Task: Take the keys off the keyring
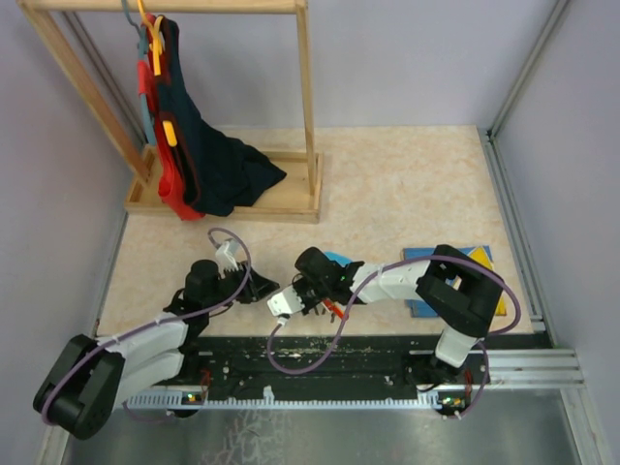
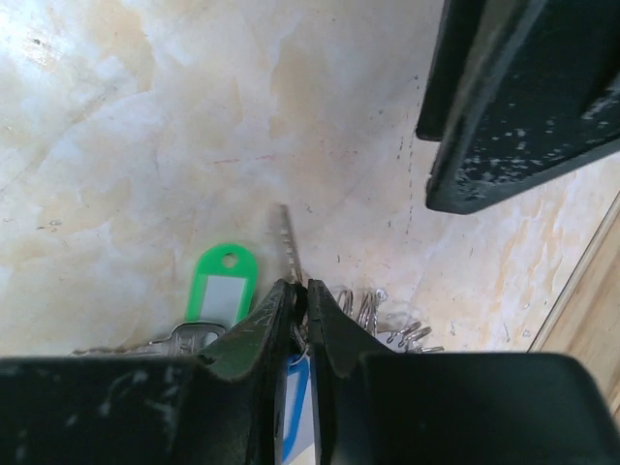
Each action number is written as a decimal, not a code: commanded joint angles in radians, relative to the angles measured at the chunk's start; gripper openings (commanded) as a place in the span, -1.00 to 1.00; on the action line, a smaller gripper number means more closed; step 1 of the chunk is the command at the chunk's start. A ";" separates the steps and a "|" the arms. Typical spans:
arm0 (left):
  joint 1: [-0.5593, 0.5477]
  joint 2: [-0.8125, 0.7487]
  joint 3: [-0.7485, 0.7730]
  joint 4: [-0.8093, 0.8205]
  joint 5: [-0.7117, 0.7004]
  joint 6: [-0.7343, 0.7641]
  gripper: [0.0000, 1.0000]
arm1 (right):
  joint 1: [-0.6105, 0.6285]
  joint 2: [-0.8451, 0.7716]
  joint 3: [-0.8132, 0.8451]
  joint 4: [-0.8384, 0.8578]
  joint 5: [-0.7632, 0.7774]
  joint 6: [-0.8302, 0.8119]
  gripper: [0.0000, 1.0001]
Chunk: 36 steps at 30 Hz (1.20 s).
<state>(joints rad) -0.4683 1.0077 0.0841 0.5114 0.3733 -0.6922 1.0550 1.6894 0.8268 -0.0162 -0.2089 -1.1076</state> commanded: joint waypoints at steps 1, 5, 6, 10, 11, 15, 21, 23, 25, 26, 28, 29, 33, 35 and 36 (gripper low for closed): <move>0.007 -0.062 0.005 -0.039 -0.036 0.063 -0.02 | 0.012 -0.001 0.035 -0.003 0.011 0.006 -0.81; 0.008 -0.103 -0.019 -0.001 -0.027 0.064 0.43 | 0.009 -0.028 0.052 -0.022 0.006 0.029 -1.00; 0.007 -0.109 -0.022 0.013 -0.019 0.068 0.45 | 0.006 -0.047 0.057 -0.030 -0.005 0.042 -1.00; 0.007 -0.133 -0.032 0.066 0.027 0.090 0.42 | -0.029 -0.101 0.087 -0.075 -0.085 0.098 -1.00; 0.007 -0.137 -0.037 0.084 0.037 0.095 0.38 | -0.048 -0.111 0.091 -0.083 -0.111 0.111 -1.00; 0.007 -0.156 -0.063 0.173 0.082 0.118 0.20 | -0.118 -0.155 0.104 -0.115 -0.247 0.166 -1.00; 0.007 -0.119 -0.075 0.334 0.205 0.148 0.06 | -0.183 -0.192 0.118 -0.137 -0.387 0.235 -1.00; 0.006 -0.091 -0.078 0.386 0.225 0.149 -0.02 | -0.198 -0.199 0.124 -0.142 -0.421 0.254 -1.00; 0.004 -0.060 -0.080 0.431 0.245 0.151 -0.07 | -0.216 -0.204 0.132 -0.147 -0.455 0.275 -1.00; 0.002 -0.048 -0.080 0.456 0.254 0.152 -0.09 | -0.228 -0.209 0.135 -0.149 -0.473 0.286 -1.00; -0.007 -0.023 -0.083 0.499 0.260 0.164 -0.13 | -0.249 -0.218 0.143 -0.152 -0.512 0.305 -1.00; -0.013 -0.015 -0.083 0.515 0.260 0.174 -0.15 | -0.259 -0.223 0.145 -0.155 -0.528 0.312 -1.00; -0.043 0.002 -0.077 0.554 0.251 0.227 -0.18 | -0.289 -0.244 0.159 -0.176 -0.583 0.338 -1.00; -0.063 0.005 -0.070 0.562 0.247 0.258 -0.19 | -0.300 -0.254 0.170 -0.187 -0.608 0.345 -1.00; -0.072 0.006 -0.064 0.559 0.241 0.278 -0.19 | -0.305 -0.258 0.174 -0.194 -0.621 0.347 -1.00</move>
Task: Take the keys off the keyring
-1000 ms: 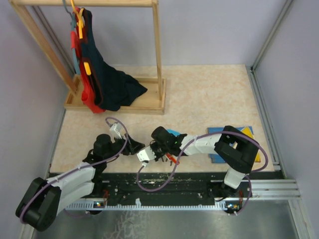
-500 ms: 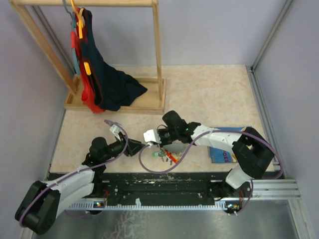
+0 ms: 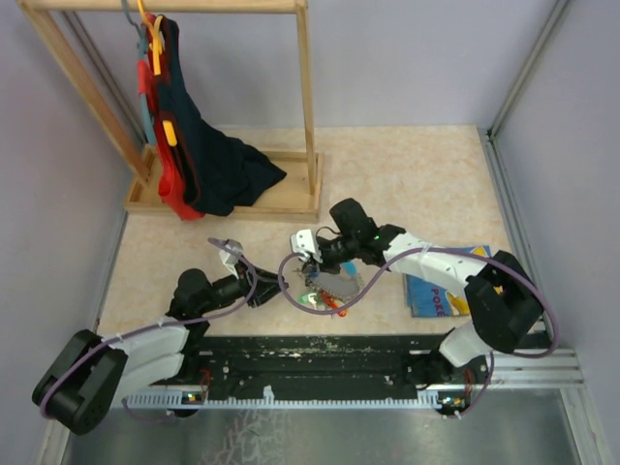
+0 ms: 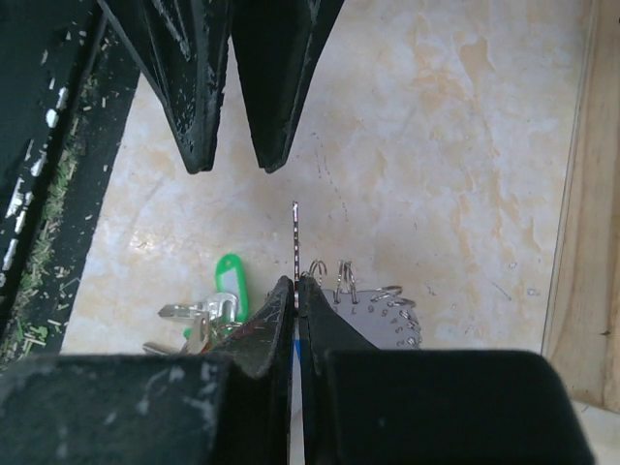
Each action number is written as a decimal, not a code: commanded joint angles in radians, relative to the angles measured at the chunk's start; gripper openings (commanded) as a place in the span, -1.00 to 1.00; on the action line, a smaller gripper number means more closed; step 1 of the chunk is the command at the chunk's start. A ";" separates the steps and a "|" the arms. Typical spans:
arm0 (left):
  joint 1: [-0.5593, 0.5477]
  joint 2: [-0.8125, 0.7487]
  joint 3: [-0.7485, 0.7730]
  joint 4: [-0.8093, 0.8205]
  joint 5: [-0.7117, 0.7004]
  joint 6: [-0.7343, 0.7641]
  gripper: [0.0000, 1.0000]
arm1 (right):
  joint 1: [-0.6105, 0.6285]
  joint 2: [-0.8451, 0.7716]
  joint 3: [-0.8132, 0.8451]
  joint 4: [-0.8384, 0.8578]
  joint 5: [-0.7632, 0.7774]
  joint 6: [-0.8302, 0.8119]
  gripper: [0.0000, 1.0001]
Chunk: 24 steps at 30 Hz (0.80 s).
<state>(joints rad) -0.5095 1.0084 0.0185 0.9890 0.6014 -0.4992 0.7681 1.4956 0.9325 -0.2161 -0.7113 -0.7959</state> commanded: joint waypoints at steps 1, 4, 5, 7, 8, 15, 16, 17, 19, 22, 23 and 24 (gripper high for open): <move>-0.040 0.007 0.006 0.078 0.010 0.100 -0.20 | -0.023 -0.069 0.070 -0.001 -0.126 0.036 -1.00; -0.080 0.011 0.021 0.060 -0.013 0.139 -0.20 | -0.037 -0.085 0.079 -0.020 -0.152 0.037 -1.00; -0.092 0.013 0.026 0.054 -0.022 0.150 -0.20 | -0.042 -0.091 0.081 -0.028 -0.159 0.035 -1.00; -0.116 0.021 0.038 0.046 -0.039 0.172 -0.20 | -0.050 -0.103 0.088 -0.046 -0.178 0.031 -1.00; -0.127 0.028 0.044 0.046 -0.046 0.181 -0.20 | -0.053 -0.109 0.092 -0.056 -0.188 0.028 -1.00; -0.177 0.086 0.052 0.104 -0.062 0.238 -0.37 | -0.073 -0.139 0.107 -0.119 -0.256 -0.004 -1.00; -0.192 0.091 0.052 0.118 -0.067 0.248 -0.40 | -0.075 -0.142 0.107 -0.124 -0.262 -0.006 -1.00; -0.208 0.094 0.052 0.126 -0.073 0.262 -0.41 | -0.075 -0.144 0.109 -0.129 -0.267 -0.008 -1.00; -0.248 0.092 0.053 0.137 -0.099 0.303 -0.43 | -0.075 -0.146 0.109 -0.140 -0.278 -0.019 -1.00; -0.309 0.079 0.053 0.138 -0.162 0.392 -0.43 | -0.075 -0.146 0.109 -0.148 -0.292 -0.026 -1.00; -0.326 0.078 0.051 0.140 -0.182 0.434 -0.42 | -0.075 -0.146 0.109 -0.151 -0.298 -0.027 -1.00; -0.338 0.081 0.048 0.148 -0.199 0.455 -0.41 | -0.074 -0.147 0.109 -0.152 -0.302 -0.029 -1.00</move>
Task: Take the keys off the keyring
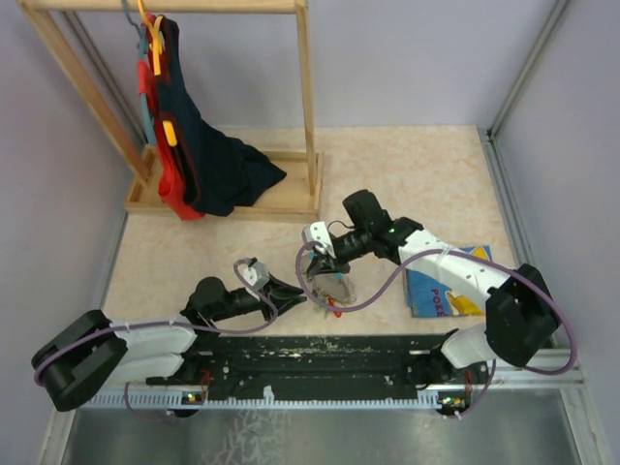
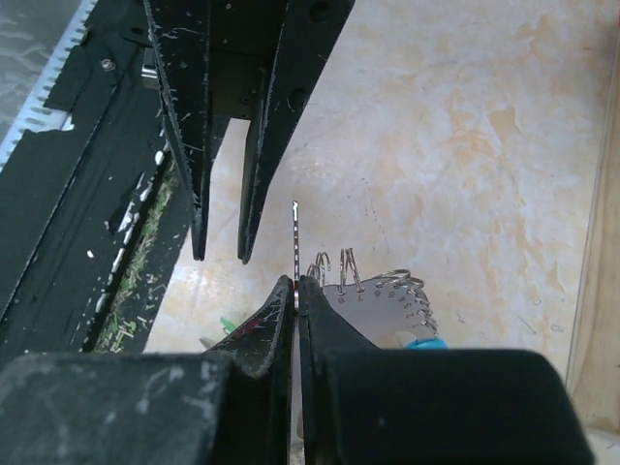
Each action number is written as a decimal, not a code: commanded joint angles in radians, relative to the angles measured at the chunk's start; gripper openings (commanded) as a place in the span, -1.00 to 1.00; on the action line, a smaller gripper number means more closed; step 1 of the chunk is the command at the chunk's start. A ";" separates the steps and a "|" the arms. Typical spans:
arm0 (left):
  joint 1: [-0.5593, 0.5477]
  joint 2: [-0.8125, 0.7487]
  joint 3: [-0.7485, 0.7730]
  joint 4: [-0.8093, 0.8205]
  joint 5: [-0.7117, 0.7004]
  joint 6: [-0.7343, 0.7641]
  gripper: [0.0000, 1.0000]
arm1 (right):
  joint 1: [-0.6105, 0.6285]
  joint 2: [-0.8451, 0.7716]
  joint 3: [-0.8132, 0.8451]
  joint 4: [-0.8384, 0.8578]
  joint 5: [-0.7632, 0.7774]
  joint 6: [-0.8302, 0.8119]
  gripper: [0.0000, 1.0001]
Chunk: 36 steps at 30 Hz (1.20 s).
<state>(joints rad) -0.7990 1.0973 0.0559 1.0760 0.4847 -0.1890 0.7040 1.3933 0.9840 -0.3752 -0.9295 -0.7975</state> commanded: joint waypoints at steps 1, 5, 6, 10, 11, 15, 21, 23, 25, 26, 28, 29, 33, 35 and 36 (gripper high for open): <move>-0.056 -0.002 0.008 0.074 -0.087 0.171 -0.39 | -0.010 -0.045 0.056 0.006 -0.087 -0.030 -1.00; -0.068 0.043 -0.004 0.139 -0.115 0.228 -0.33 | -0.011 -0.045 0.052 0.003 -0.097 -0.037 -1.00; -0.069 0.056 -0.004 0.153 -0.121 0.240 -0.32 | -0.011 -0.046 0.051 0.003 -0.099 -0.039 -1.00; -0.074 0.106 -0.002 0.211 -0.170 0.269 -0.29 | -0.011 -0.045 0.051 0.002 -0.100 -0.041 -1.00; -0.072 0.118 0.000 0.220 -0.183 0.272 -0.30 | -0.011 -0.045 0.049 0.004 -0.100 -0.042 -1.00; -0.073 0.147 0.007 0.234 -0.208 0.272 -0.35 | -0.010 -0.045 0.048 0.005 -0.101 -0.042 -1.00; -0.073 0.177 0.019 0.248 -0.185 0.248 -0.48 | -0.011 -0.045 0.041 0.012 -0.106 -0.037 -1.00; -0.075 0.185 0.020 0.259 -0.177 0.237 -0.53 | -0.010 -0.045 0.042 0.013 -0.106 -0.034 -1.00; -0.075 0.191 0.022 0.264 -0.168 0.226 -0.57 | -0.011 -0.044 0.039 0.018 -0.106 -0.032 -1.00; -0.074 0.194 0.023 0.267 -0.165 0.220 -0.59 | -0.011 -0.043 0.039 0.020 -0.105 -0.030 -1.00; -0.075 0.199 0.022 0.278 -0.159 0.211 -0.61 | -0.011 -0.044 0.038 0.022 -0.105 -0.028 -1.00; -0.076 0.203 0.020 0.286 -0.157 0.207 -0.61 | -0.011 -0.042 0.036 0.023 -0.105 -0.028 -1.00; -0.080 0.195 0.004 0.315 -0.157 0.201 -0.61 | -0.011 -0.041 0.036 0.025 -0.102 -0.025 -1.00; -0.082 0.188 0.001 0.311 -0.157 0.203 -0.60 | -0.011 -0.040 0.035 0.028 -0.104 -0.025 -1.00; -0.082 0.186 0.001 0.305 -0.155 0.204 -0.60 | -0.011 -0.039 0.035 0.027 -0.104 -0.024 -1.00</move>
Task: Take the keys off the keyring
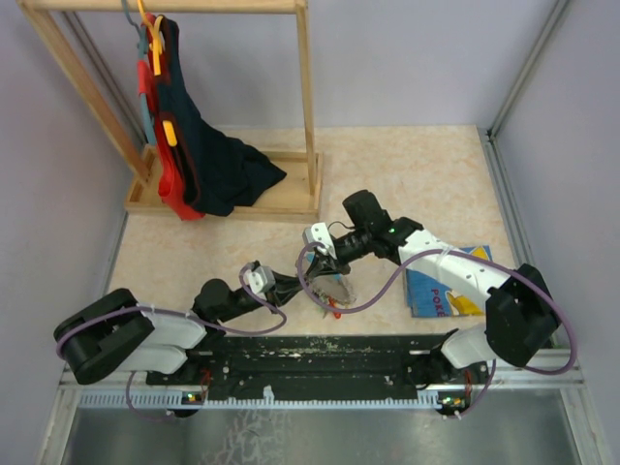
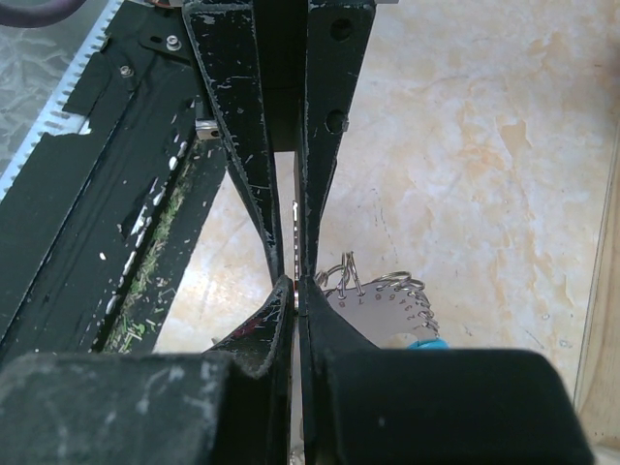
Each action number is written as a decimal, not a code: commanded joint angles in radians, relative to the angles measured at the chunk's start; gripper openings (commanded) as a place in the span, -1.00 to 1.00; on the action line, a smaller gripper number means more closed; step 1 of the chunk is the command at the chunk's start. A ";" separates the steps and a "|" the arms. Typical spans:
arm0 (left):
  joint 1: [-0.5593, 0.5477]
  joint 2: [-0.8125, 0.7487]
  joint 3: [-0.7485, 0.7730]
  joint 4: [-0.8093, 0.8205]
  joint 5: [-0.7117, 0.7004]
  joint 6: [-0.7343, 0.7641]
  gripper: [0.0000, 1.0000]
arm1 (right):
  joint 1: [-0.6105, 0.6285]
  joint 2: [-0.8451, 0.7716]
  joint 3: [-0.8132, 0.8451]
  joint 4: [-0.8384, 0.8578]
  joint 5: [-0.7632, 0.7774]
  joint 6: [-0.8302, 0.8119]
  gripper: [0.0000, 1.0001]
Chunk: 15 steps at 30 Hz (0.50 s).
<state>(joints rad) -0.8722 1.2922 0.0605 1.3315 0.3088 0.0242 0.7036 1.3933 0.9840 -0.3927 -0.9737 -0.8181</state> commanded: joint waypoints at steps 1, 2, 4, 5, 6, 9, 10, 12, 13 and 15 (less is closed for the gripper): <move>-0.009 -0.010 -0.002 0.045 0.024 -0.008 -0.60 | -0.010 -0.039 0.035 0.045 -0.059 -0.003 -1.00; -0.011 -0.009 0.000 0.038 0.025 -0.005 -0.60 | -0.010 -0.039 0.035 0.047 -0.061 -0.003 -1.00; -0.013 -0.008 0.006 0.026 0.020 0.000 -0.59 | -0.010 -0.038 0.035 0.046 -0.062 0.000 -1.00; -0.014 -0.005 0.006 0.021 0.018 0.004 -0.59 | -0.010 -0.038 0.035 0.046 -0.062 0.000 -1.00; -0.015 -0.004 0.008 0.020 0.015 0.007 -0.59 | -0.010 -0.037 0.035 0.047 -0.062 0.000 -1.00; -0.017 0.005 0.012 0.014 0.006 0.016 -0.59 | -0.010 -0.037 0.035 0.048 -0.063 0.002 -1.00; -0.017 0.008 0.015 0.013 0.004 0.017 -0.59 | -0.010 -0.037 0.035 0.048 -0.063 0.002 -1.00; -0.019 0.017 0.019 0.014 0.004 0.020 -0.59 | -0.010 -0.035 0.033 0.050 -0.065 0.002 -1.00; -0.021 0.021 0.023 0.013 0.005 0.019 -0.59 | -0.010 -0.036 0.033 0.050 -0.065 0.002 -1.00; -0.023 0.029 0.027 0.012 0.000 0.021 -0.60 | -0.010 -0.035 0.033 0.050 -0.065 0.004 -1.00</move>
<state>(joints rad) -0.8825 1.3022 0.0654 1.3308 0.3141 0.0296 0.7040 1.3933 0.9840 -0.3904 -0.9741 -0.8146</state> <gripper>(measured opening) 0.203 0.009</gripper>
